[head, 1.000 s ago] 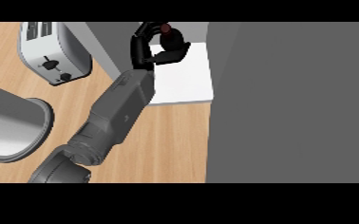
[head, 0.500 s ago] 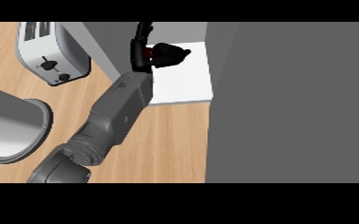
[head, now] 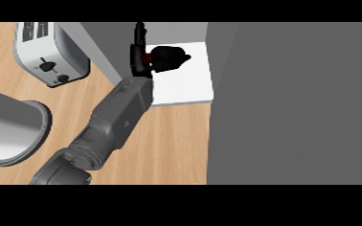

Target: Pick up the wine, place it into the cabinet and close the cabinet

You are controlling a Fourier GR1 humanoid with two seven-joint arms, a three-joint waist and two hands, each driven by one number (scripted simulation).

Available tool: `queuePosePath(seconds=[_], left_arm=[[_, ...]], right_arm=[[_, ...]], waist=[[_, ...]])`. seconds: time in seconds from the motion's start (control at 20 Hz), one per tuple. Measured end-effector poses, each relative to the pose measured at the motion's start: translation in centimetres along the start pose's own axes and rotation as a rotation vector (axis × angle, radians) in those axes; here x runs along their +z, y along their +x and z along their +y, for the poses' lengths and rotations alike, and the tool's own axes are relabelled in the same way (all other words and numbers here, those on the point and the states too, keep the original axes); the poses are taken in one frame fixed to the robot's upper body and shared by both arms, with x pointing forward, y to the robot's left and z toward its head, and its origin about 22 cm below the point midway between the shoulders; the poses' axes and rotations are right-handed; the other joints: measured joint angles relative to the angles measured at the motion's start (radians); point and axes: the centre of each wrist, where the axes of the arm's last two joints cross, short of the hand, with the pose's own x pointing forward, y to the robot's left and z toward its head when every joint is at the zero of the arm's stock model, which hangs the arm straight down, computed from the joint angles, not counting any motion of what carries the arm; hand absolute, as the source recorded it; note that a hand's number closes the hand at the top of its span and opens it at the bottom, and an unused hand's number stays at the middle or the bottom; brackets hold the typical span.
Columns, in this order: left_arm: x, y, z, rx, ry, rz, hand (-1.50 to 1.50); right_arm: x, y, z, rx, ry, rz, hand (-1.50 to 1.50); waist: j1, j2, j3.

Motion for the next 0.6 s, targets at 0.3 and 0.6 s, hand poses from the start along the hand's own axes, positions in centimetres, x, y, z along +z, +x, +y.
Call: queuePosePath(seconds=[0.3, 0.6], left_arm=[[0.11, -0.12, 0.05, 0.016, -0.017, -0.026, -1.50], [0.16, -0.19, 0.10, 0.047, -0.058, -0.060, -1.50]], right_arm=[[-0.08, -0.03, 0.06, -0.006, 0.001, -0.001, -1.50], [-0.18, 0.00, 0.30, -0.013, 0.008, 0.003, -1.50]], waist=[[0.000, 0.001, -0.001], [0.000, 0.001, -0.001]])
